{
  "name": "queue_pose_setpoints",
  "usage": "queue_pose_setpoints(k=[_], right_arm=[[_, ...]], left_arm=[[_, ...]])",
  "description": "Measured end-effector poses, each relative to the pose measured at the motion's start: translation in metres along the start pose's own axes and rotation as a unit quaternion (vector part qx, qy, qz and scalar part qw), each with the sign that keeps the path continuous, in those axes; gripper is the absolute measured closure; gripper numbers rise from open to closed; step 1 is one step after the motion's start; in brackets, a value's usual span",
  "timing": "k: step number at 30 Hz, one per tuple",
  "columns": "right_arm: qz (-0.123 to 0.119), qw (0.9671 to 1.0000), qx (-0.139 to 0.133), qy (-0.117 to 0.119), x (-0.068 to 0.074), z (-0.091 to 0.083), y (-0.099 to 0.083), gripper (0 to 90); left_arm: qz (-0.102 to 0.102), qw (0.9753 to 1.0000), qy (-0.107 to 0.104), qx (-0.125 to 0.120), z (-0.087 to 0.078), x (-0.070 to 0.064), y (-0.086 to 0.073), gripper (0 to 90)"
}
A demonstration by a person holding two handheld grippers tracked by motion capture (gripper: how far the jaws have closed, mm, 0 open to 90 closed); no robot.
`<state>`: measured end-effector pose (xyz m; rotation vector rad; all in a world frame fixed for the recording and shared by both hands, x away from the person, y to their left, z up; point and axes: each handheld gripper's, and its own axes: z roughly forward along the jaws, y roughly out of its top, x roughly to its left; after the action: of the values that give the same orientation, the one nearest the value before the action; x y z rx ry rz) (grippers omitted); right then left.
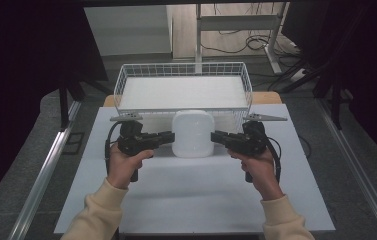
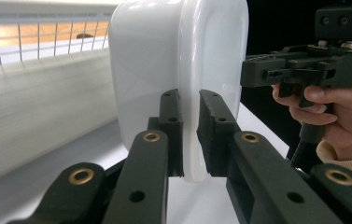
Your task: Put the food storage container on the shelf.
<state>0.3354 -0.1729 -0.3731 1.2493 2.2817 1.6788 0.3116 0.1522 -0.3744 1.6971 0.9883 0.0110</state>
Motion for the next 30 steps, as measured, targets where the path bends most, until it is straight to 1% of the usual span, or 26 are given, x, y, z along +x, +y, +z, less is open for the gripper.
queue_pose_setpoints(k=[5, 12, 16, 17, 20, 24, 25, 26, 30], right_arm=[[-0.01, 0.9999, -0.005, -0.003, 0.006, -0.004, 0.012, 77.6], [-0.012, 0.9999, -0.008, 0.0, 0.011, -0.004, 0.025, 77.7], [-0.017, 0.9998, -0.01, -0.002, 0.015, -0.005, 0.032, 77.8], [-0.019, 0.9997, -0.011, -0.003, 0.016, -0.005, 0.034, 77.7], [-0.022, 0.9997, -0.012, -0.003, 0.018, -0.006, 0.041, 77.7], [-0.025, 0.9996, -0.013, -0.006, 0.02, -0.005, 0.052, 77.7], [-0.028, 0.9995, -0.013, -0.009, 0.02, -0.003, 0.057, 77.7], [-0.028, 0.9995, -0.013, -0.009, 0.02, -0.003, 0.057, 77.7], [-0.029, 0.9994, -0.011, -0.014, 0.02, -0.001, 0.07, 77.7]], left_arm=[[0.008, 0.9999, 0.001, -0.007, -0.006, -0.003, 0.01, 80.7], [0.01, 0.9999, -0.001, -0.012, -0.011, -0.004, 0.022, 80.7], [0.017, 0.9997, 0.005, -0.015, -0.015, -0.006, 0.028, 80.6], [0.015, 0.9997, 0.006, -0.016, -0.016, -0.006, 0.029, 80.6], [0.017, 0.9996, 0.003, -0.021, -0.018, -0.006, 0.036, 80.6], [0.02, 0.9996, -0.001, -0.021, -0.02, -0.002, 0.047, 80.7], [0.018, 0.9996, -0.003, -0.023, -0.02, -0.001, 0.049, 80.7], [0.017, 0.9996, -0.004, -0.022, -0.02, 0.001, 0.052, 80.7], [0.014, 0.9996, -0.005, -0.023, -0.02, 0.007, 0.064, 80.7]])
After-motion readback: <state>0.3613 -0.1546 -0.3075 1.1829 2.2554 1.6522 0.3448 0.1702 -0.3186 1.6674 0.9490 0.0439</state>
